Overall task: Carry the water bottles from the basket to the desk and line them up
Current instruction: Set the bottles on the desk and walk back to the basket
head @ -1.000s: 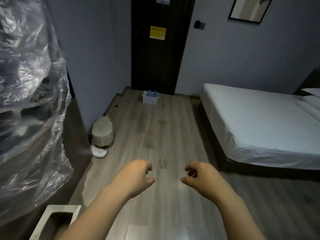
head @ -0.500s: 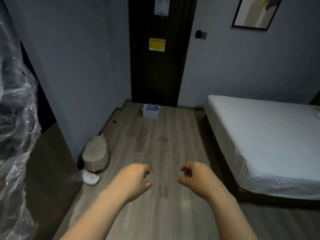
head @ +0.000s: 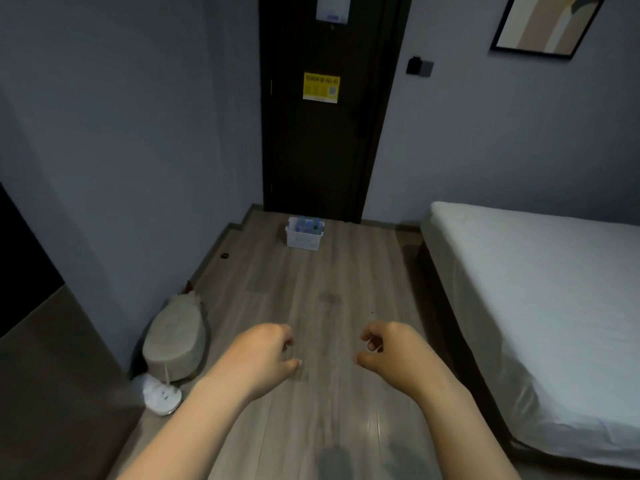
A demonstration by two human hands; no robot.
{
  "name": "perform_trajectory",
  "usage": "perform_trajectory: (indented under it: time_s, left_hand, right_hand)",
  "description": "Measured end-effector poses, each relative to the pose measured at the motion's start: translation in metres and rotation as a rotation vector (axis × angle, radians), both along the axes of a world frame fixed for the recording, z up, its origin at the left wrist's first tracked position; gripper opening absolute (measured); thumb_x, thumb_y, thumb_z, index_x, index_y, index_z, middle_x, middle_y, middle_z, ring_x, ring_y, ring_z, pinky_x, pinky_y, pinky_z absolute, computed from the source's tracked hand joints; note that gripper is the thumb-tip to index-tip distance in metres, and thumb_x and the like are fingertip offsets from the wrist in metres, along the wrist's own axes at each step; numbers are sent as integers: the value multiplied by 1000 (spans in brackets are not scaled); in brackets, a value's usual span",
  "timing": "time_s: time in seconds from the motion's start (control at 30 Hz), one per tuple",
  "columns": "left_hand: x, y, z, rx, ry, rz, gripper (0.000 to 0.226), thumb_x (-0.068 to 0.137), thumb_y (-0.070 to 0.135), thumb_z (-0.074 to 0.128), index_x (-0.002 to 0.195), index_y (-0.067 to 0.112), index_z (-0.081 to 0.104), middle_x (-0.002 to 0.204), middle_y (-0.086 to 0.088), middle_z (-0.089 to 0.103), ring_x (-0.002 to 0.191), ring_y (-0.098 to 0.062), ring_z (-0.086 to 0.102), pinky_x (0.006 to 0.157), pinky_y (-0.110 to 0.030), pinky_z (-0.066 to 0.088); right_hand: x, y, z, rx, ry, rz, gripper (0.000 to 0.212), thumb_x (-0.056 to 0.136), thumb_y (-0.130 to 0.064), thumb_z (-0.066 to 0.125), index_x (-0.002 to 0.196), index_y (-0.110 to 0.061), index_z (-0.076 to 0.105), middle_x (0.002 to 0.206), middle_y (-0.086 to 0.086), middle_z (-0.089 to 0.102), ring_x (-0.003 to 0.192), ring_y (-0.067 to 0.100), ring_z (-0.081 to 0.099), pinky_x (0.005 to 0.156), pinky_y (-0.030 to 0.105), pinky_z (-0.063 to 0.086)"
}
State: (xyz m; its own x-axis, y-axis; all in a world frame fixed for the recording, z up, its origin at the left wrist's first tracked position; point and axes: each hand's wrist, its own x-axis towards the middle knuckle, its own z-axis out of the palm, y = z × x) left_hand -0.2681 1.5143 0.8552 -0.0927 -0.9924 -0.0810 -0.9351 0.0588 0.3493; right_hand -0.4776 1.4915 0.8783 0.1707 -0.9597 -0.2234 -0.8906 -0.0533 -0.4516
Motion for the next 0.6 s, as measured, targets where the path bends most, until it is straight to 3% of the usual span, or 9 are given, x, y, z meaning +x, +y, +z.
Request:
perform_trajectory:
  time_s: [0.6]
  left_hand:
    - [69, -302, -7, 107, 21, -46, 39, 86, 40, 59, 119, 18, 58, 121, -2, 61, 113, -18, 56, 92, -25, 43]
  right_hand:
    - [59, -295, -17, 106, 49, -42, 40, 84, -37, 66, 121, -24, 58, 111, -5, 62, 99, 9, 59, 88, 24, 50]
